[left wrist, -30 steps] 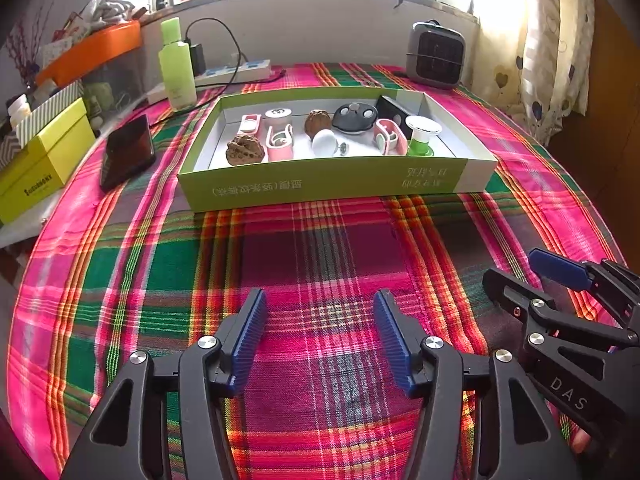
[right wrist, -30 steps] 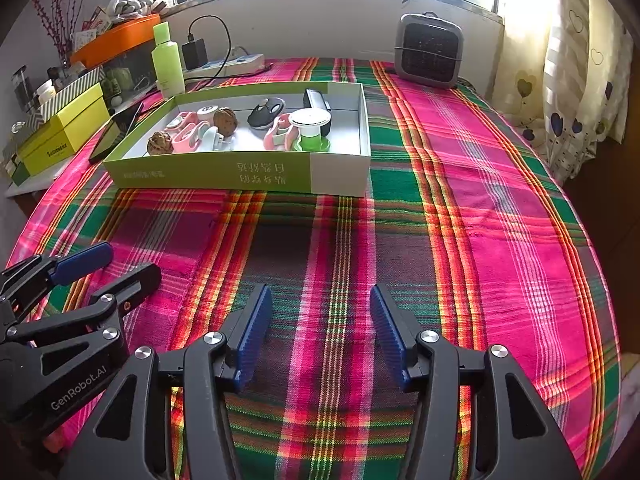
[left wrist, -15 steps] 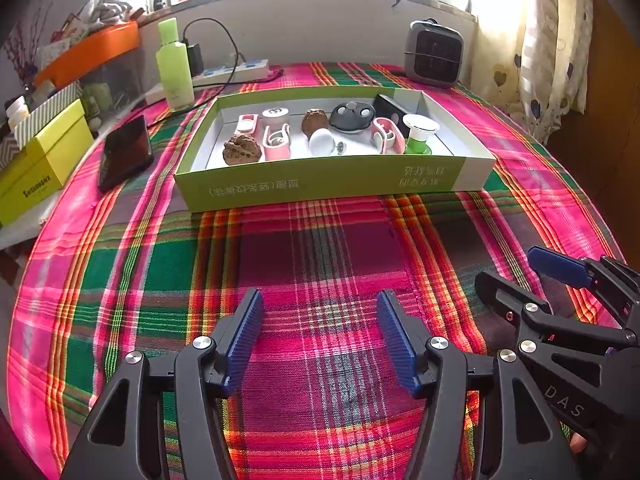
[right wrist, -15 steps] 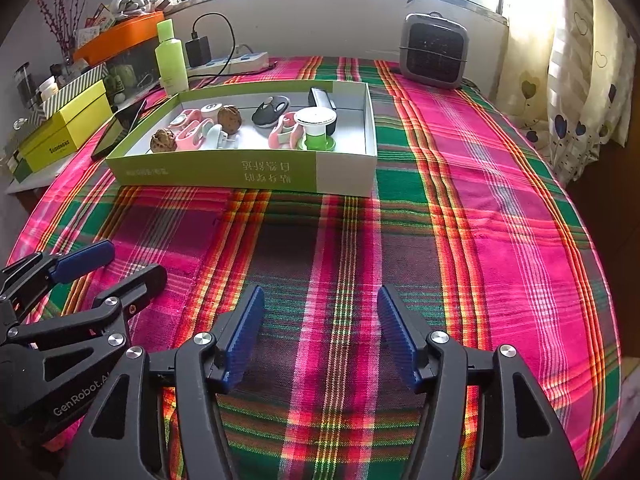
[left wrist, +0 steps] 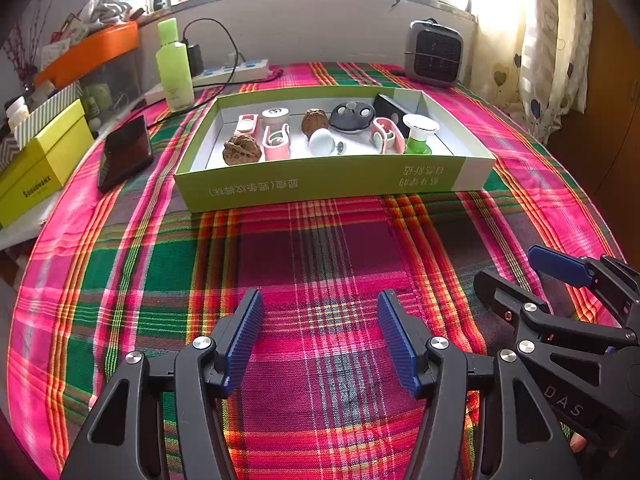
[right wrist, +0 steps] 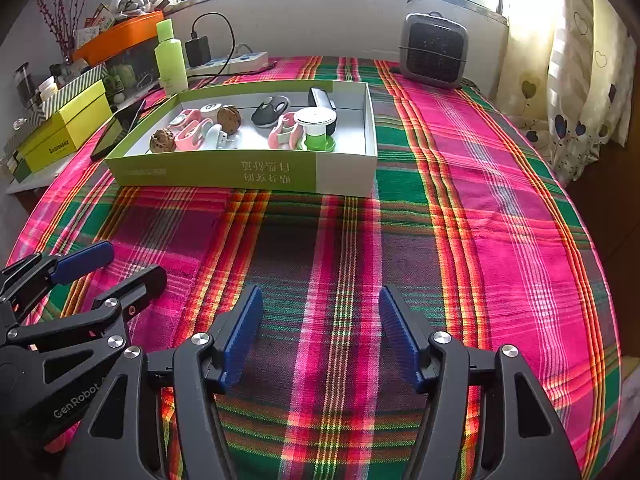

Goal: Organize objects

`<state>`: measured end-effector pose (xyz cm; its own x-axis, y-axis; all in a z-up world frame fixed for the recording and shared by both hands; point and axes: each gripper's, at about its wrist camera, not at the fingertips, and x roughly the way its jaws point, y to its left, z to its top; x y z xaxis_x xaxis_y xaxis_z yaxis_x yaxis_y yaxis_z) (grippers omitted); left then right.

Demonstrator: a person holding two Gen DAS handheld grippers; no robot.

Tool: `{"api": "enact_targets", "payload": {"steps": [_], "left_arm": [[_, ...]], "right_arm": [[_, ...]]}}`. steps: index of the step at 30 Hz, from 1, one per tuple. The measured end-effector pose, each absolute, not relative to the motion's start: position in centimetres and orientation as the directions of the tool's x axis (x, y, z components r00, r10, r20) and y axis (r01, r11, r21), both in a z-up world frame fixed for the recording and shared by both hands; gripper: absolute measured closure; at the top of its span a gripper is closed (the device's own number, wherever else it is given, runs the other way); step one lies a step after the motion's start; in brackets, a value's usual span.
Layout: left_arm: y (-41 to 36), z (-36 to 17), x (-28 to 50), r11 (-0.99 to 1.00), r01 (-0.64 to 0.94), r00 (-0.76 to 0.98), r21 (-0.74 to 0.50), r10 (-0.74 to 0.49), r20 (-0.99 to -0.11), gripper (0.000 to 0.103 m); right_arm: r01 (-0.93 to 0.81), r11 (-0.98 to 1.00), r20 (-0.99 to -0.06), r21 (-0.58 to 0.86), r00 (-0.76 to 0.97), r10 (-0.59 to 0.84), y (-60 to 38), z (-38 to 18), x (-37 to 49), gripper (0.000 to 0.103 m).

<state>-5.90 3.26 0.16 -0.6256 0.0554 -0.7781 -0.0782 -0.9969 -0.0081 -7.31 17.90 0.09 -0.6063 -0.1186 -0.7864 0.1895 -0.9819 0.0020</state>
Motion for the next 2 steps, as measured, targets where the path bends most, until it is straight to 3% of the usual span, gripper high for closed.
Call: {"api": "enact_targets", "payload": {"steps": [2], "left_arm": [[3.21,0.17,-5.9,-0.997,-0.078,-0.626,-0.008,0.055,-0.778,0.044]], "right_arm": [[0.189,-0.982,-0.786,0.002,-0.606,-0.119,17.9,0.09,-7.31,0.041]]}}
